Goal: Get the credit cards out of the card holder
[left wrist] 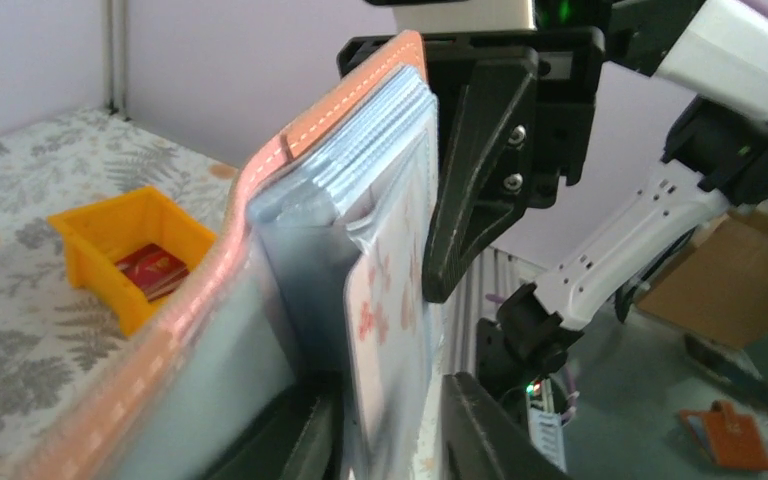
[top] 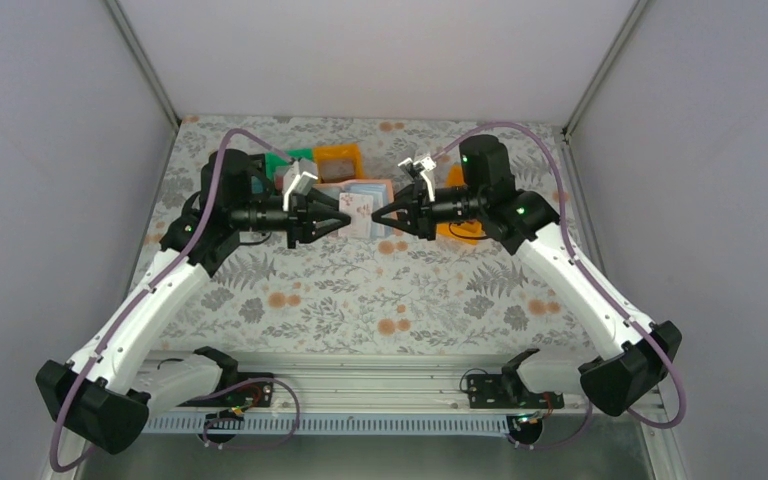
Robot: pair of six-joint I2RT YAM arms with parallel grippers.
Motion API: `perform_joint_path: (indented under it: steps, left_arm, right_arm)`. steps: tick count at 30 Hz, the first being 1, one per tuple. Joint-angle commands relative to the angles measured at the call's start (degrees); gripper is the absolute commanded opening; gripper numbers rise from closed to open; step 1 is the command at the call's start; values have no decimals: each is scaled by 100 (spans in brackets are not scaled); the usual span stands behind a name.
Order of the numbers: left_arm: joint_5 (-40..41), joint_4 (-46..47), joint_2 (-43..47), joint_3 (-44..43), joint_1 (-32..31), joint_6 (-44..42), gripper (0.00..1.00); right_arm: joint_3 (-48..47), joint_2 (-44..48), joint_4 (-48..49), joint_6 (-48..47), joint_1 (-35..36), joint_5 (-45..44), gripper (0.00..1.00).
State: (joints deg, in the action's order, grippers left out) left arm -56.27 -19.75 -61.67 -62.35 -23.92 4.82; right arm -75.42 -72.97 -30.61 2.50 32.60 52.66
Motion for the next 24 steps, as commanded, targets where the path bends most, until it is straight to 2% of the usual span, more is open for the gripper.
perform_joint_path:
  steps: [1,2,3,10,22,24]
  left_arm:
    - [-376,74,-57,-72,-67,-130,16]
    - [-411,52,-66,-97,-64,-136,7]
    - [-414,23,-53,-125,-59,-122,3]
    - [-431,-337,6,-152,201,-192,2]
    - [-668,44,-21,-47,219,57,2]
    - [-557,162,-46,-13,197,217,2]
  right_arm:
    - [-166,81,410,-95,76,490,4]
    - [-171,92,405,-106,82,476,4]
    - [-162,107,387,-133,75,461,4]
    - [210,290,110,-248,-200,249,4]
    - [326,320,161,-230,-369,714,4]
    - [326,285,213,-171,-368,695,15]
